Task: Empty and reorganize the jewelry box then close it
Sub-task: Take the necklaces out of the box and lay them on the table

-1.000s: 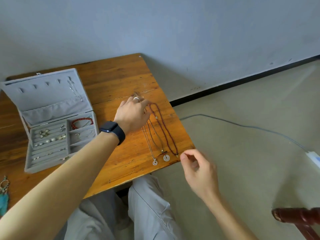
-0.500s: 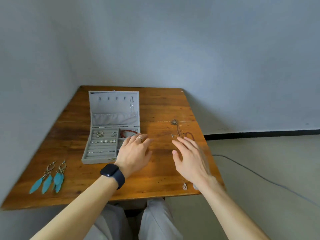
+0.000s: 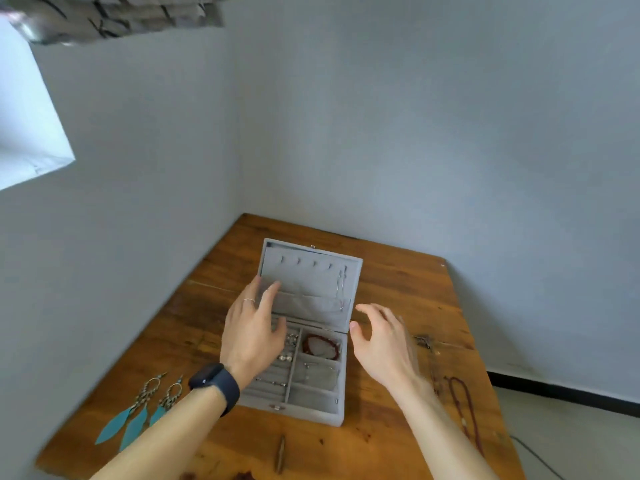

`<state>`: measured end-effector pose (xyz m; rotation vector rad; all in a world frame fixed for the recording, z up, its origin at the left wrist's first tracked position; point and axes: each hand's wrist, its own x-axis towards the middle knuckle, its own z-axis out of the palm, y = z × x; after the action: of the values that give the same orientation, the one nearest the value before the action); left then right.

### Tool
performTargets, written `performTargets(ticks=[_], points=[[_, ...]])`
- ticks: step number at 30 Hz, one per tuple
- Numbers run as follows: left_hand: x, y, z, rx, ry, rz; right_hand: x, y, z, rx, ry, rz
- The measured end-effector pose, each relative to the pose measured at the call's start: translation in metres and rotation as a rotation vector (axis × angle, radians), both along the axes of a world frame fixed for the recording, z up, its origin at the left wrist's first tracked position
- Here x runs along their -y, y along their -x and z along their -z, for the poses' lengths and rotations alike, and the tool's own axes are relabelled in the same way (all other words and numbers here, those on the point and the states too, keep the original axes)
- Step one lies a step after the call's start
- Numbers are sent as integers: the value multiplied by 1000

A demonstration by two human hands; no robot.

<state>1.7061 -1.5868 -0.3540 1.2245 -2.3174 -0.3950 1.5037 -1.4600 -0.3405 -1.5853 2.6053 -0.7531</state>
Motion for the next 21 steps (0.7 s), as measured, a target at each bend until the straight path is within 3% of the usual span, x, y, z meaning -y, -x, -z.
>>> performTargets(ticks=[6,13,21], points=[[33,-1,29,-209,-186,-58,56,11,5,69,78,40],[38,-5,52,-174,-144,1,95,19,1,-85,271,90],[37,-6,54,-117,-115,-28,106,16,-3,-127,210,104]])
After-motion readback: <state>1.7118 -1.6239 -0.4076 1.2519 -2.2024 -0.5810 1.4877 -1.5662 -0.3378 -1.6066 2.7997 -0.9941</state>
